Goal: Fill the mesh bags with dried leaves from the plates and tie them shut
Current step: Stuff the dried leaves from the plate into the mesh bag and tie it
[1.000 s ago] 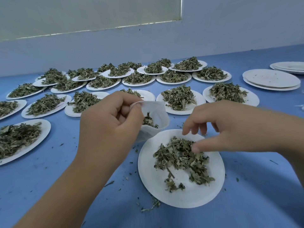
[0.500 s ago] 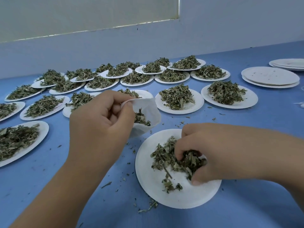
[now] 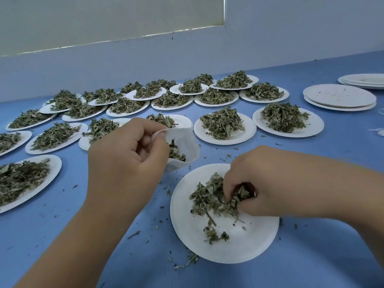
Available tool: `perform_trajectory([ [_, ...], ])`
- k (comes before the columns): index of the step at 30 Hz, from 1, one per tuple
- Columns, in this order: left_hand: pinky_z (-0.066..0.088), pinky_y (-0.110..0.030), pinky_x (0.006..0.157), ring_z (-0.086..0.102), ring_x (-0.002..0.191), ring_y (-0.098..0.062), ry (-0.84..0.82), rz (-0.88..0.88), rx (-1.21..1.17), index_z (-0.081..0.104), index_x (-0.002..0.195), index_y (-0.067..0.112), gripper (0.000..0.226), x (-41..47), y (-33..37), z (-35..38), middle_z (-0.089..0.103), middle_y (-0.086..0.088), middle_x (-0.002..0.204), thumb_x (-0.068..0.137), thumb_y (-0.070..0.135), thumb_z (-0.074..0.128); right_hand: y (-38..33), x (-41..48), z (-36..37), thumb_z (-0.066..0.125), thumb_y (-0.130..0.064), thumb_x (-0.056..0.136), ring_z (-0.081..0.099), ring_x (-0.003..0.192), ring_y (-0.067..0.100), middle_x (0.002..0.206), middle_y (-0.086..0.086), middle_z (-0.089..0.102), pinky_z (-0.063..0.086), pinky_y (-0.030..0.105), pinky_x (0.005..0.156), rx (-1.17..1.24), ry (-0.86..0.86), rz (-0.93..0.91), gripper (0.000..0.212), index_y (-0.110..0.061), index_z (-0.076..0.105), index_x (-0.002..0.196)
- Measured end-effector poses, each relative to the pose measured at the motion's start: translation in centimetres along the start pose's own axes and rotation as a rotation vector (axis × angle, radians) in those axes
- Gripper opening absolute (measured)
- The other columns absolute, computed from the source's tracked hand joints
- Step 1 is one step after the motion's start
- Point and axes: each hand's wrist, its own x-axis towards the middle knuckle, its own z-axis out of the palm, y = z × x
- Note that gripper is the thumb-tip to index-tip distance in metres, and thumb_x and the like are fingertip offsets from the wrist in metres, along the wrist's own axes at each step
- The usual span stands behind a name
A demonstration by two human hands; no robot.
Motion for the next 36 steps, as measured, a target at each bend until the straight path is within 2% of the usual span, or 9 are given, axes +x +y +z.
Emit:
perform_trajectory([
  [3,0.033,-0.012,0.047,0.046,0.054,-0.012,-0.008,0.006,0.008,0.057,0.082,0.045,0.027,0.0,0.0,-0.1,0.054,0.005,0.068,0.087,0.019,0.058,0.6,-0.3,-1.0,0.065,-0.045,0.076,0.058,0.075,-0.002,0.089,-0.025,0.060,0.054,0.029,0.069,0.151,0.007,0.003,0.020,-0.049,0.061,0.095],
  [8,0.035,-0.013,0.049,0.049,0.058,-0.012,-0.055,-0.014,0.052,0.064,0.080,0.034,0.017,-0.2,-0.2,0.3,0.052,0.002,0.061,0.085,0.020,0.057,1.6,-0.6,-2.0,0.071,-0.038,0.074,0.064,0.068,0.003,0.074,-0.019,0.069,0.056,0.038,0.071,0.362,0.036,-0.052,0.018,-0.046,0.065,0.089],
  [15,0.034,-0.011,0.047,0.049,0.058,-0.011,-0.136,-0.034,0.077,0.067,0.079,0.023,0.013,-0.4,-0.2,0.7,0.054,0.005,0.072,0.084,0.021,0.055,1.6,0.1,-1.9,0.071,-0.048,0.064,0.067,0.079,0.025,0.084,-0.002,0.069,0.055,0.053,0.078,0.637,0.261,-0.113,0.031,-0.034,0.071,0.093],
  [19,0.035,-0.021,0.048,0.048,0.059,-0.016,-0.177,0.005,0.110,0.067,0.076,0.019,0.013,-0.7,-0.1,1.0,0.048,0.000,0.056,0.084,0.020,0.056,0.8,0.5,-1.3,0.071,-0.049,0.063,0.066,0.080,0.030,0.085,0.003,0.069,0.055,0.055,0.077,0.713,0.320,-0.134,0.032,-0.034,0.071,0.092],
  [22,0.033,-0.023,0.047,0.045,0.056,-0.016,-0.207,0.003,0.115,0.066,0.076,0.020,0.013,-0.9,0.0,1.2,0.046,0.002,0.052,0.084,0.021,0.055,-0.1,0.9,-0.5,0.072,-0.046,0.067,0.066,0.074,0.021,0.081,-0.002,0.068,0.057,0.048,0.073,0.688,0.392,-0.103,0.025,-0.035,0.070,0.089],
  [26,0.032,-0.023,0.047,0.043,0.055,-0.013,-0.265,0.015,0.135,0.066,0.076,0.020,0.014,-0.9,0.2,1.3,0.048,0.002,0.053,0.083,0.024,0.055,-1.1,1.2,0.3,0.069,-0.046,0.065,0.058,0.075,-0.003,0.086,-0.029,0.060,0.048,0.016,0.067,0.473,0.503,-0.006,0.024,-0.039,0.067,0.087],
  [29,0.034,-0.024,0.047,0.045,0.055,-0.012,-0.284,0.021,0.139,0.067,0.076,0.021,0.014,-1.0,0.3,1.5,0.049,0.003,0.052,0.082,0.024,0.055,-1.6,1.5,0.8,0.074,-0.041,0.068,0.056,0.076,-0.007,0.089,-0.028,0.058,0.042,0.008,0.068,0.380,0.569,0.016,0.022,-0.036,0.064,0.087],
  [31,0.035,-0.024,0.047,0.047,0.055,-0.013,-0.281,0.018,0.120,0.067,0.075,0.022,0.013,-1.0,0.4,1.5,0.050,0.003,0.052,0.082,0.023,0.055,-1.7,1.7,1.1,0.076,-0.034,0.070,0.055,0.077,-0.004,0.077,-0.017,0.055,0.041,0.008,0.067,0.334,0.648,0.022,0.023,-0.035,0.060,0.086],
  [36,0.031,-0.012,0.047,0.043,0.050,-0.009,-0.277,-0.046,0.045,0.066,0.072,0.023,0.012,-1.1,0.3,1.7,0.049,0.000,0.052,0.082,0.021,0.058,-2.1,1.8,1.8,0.078,-0.023,0.076,0.048,0.069,0.003,0.082,-0.012,0.051,0.044,0.023,0.065,0.235,0.699,-0.057,0.016,-0.025,0.063,0.083],
])
